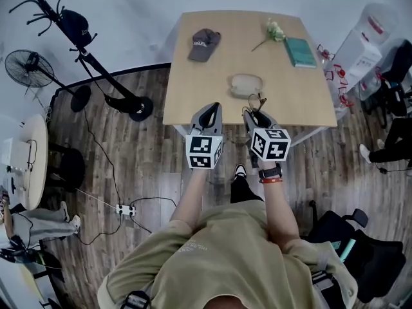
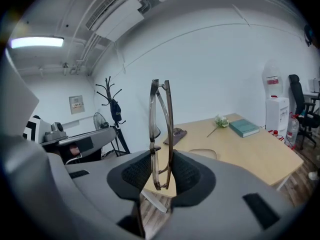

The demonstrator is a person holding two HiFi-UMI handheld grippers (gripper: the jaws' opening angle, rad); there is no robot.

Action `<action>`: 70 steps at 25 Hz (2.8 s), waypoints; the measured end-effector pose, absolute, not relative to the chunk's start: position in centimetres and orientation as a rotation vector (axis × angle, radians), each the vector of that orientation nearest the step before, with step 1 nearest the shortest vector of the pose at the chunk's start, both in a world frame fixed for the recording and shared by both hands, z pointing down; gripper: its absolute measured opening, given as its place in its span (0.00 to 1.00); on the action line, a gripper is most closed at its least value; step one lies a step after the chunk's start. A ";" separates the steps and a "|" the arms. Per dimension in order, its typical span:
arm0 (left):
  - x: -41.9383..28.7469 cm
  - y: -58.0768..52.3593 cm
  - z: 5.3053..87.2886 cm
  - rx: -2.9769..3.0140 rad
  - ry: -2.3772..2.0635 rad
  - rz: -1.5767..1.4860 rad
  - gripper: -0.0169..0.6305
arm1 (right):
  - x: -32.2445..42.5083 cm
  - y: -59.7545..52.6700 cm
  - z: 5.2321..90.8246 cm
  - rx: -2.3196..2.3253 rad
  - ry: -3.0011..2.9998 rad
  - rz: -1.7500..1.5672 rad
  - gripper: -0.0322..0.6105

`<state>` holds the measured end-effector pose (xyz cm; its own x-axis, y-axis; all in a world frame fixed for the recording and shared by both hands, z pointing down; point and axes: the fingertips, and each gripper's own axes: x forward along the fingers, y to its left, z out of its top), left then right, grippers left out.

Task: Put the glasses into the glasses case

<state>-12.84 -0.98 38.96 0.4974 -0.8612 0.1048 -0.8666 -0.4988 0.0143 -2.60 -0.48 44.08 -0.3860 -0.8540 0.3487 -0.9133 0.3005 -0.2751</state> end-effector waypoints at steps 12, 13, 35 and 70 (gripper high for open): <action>-5.5 -13.7 41.4 2.635 -1.532 0.219 0.06 | 3.6 -13.4 47.0 1.498 -2.406 0.699 0.25; -5.1 -14.8 41.6 2.638 -1.526 0.229 0.06 | 3.9 -14.4 47.1 1.488 -2.409 0.700 0.25; -0.4 -26.8 49.1 2.549 -1.471 0.267 0.06 | 7.9 -25.7 55.8 1.181 -2.375 0.792 0.25; -3.3 -33.2 56.8 2.545 -1.232 0.365 0.06 | 6.9 -29.7 66.0 -0.042 -1.806 0.411 0.26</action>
